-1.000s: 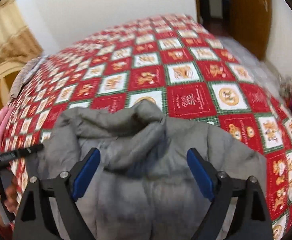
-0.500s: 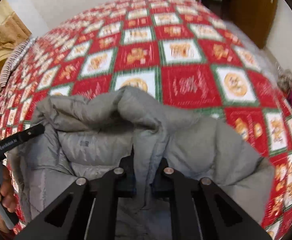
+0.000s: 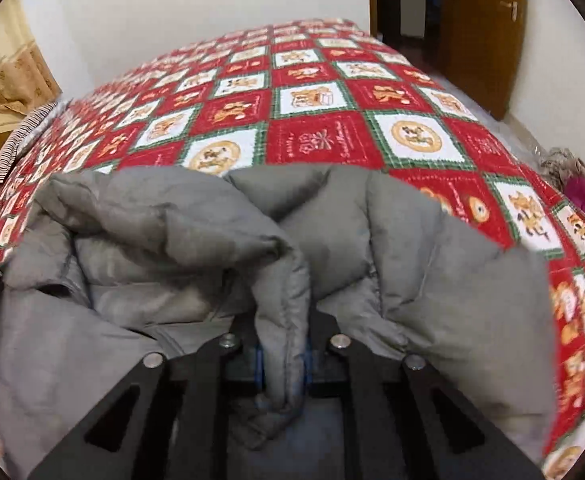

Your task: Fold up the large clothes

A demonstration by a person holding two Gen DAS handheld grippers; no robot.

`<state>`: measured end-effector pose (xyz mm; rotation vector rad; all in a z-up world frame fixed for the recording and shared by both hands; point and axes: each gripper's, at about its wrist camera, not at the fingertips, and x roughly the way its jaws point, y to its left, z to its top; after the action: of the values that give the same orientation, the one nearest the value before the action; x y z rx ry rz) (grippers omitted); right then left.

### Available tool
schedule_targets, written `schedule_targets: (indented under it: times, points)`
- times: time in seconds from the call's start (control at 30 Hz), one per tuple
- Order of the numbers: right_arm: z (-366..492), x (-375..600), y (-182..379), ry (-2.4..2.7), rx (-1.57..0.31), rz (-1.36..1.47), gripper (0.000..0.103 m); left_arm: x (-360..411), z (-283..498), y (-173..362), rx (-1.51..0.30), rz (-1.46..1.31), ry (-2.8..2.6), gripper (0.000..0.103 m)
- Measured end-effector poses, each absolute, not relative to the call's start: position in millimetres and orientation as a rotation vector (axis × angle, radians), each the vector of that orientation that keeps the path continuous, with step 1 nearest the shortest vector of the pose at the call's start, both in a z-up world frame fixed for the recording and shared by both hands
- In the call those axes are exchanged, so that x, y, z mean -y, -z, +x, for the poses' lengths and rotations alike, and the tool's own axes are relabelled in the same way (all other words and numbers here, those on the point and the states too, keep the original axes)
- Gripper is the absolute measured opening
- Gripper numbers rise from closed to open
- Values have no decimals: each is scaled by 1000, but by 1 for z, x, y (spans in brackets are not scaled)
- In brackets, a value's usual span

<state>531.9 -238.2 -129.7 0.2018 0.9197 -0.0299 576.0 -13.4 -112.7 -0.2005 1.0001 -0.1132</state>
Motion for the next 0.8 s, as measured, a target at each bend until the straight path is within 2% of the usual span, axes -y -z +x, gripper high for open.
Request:
schedule_targets:
  times: [0.03, 0.1, 0.2, 0.33, 0.37, 0.43, 0.5, 0.7, 0.73, 0.8]
  points:
    - [529, 238, 132, 27, -893, 203, 14, 7, 575, 128, -994, -246, 126, 0]
    - [528, 237, 133, 35, -869, 188, 14, 1, 569, 127, -950, -299, 135, 0]
    - [530, 228, 131, 49, -872, 113, 17, -3, 573, 110, -960, -383, 196, 0]
    - [524, 235, 134, 28, -835, 157, 19, 9, 590, 85, -970, -374, 250, 2]
    - [523, 237, 134, 18, -829, 179, 19, 16, 598, 86, -999, -367, 253, 6]
    - [521, 246, 136, -8, -820, 235, 19, 28, 608, 101, -1107, -365, 258, 40]
    - [521, 246, 136, -14, -814, 251, 19, 39, 609, 105, -1111, -393, 279, 41]
    - [521, 248, 138, -37, -806, 278, 20, 43, 596, 73, -946, -516, 405, 42]
    - [521, 248, 138, -40, -805, 282, 20, 44, 598, 70, -939, -507, 408, 51]
    - [521, 249, 138, -42, -804, 284, 20, 52, 602, 71, -969, -465, 403, 60]
